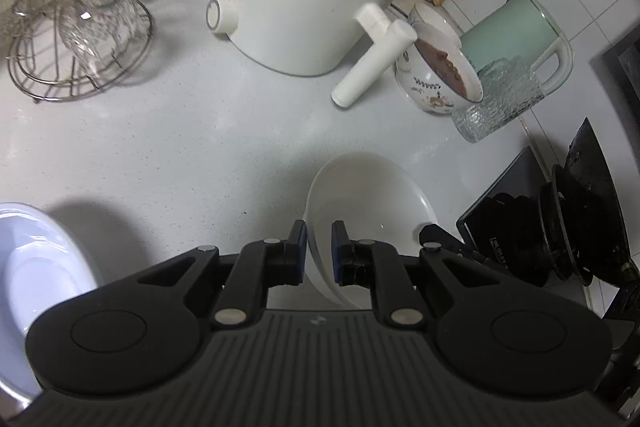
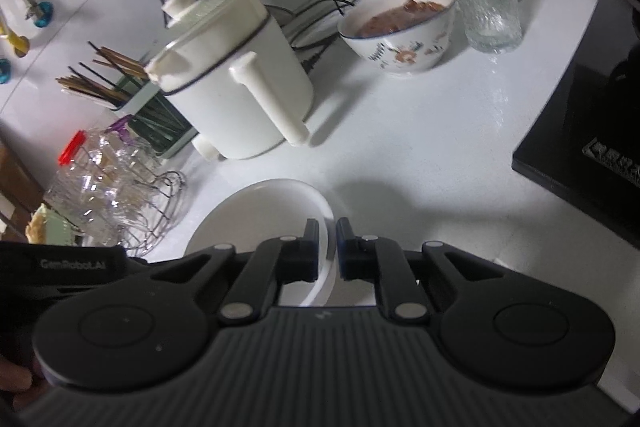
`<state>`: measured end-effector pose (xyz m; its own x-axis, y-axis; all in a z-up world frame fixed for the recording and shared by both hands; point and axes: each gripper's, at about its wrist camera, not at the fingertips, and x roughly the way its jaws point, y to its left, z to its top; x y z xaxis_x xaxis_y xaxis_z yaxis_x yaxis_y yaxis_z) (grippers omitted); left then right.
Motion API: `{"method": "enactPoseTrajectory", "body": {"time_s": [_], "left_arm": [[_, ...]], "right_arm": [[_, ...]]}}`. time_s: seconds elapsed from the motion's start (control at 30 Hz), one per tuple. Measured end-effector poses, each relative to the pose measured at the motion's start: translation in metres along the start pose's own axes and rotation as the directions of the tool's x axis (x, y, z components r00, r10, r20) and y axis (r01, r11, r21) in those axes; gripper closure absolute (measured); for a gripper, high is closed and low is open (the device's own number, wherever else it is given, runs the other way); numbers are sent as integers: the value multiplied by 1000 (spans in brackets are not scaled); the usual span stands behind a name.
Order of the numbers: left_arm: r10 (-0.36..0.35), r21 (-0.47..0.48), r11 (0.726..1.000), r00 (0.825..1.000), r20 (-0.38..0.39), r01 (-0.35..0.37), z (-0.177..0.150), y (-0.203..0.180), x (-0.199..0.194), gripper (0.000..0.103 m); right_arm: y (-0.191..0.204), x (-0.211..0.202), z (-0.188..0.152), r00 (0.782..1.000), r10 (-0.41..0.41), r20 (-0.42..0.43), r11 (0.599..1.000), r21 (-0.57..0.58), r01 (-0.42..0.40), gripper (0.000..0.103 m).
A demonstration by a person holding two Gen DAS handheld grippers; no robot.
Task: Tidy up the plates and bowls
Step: 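Lift the white bowl and carry it over the nested blue bowls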
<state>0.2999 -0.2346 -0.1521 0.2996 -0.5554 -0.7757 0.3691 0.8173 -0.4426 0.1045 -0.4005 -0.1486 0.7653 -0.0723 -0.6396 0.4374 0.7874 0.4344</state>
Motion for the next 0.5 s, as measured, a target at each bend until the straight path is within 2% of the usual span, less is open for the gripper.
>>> {"method": "enactPoseTrajectory", "body": {"time_s": [0.5], "left_arm": [[-26, -77, 997, 998, 60, 31, 14, 2, -63, 88]], "right_arm": [[28, -34, 25, 995, 103, 12, 994, 39, -104, 91]]}}
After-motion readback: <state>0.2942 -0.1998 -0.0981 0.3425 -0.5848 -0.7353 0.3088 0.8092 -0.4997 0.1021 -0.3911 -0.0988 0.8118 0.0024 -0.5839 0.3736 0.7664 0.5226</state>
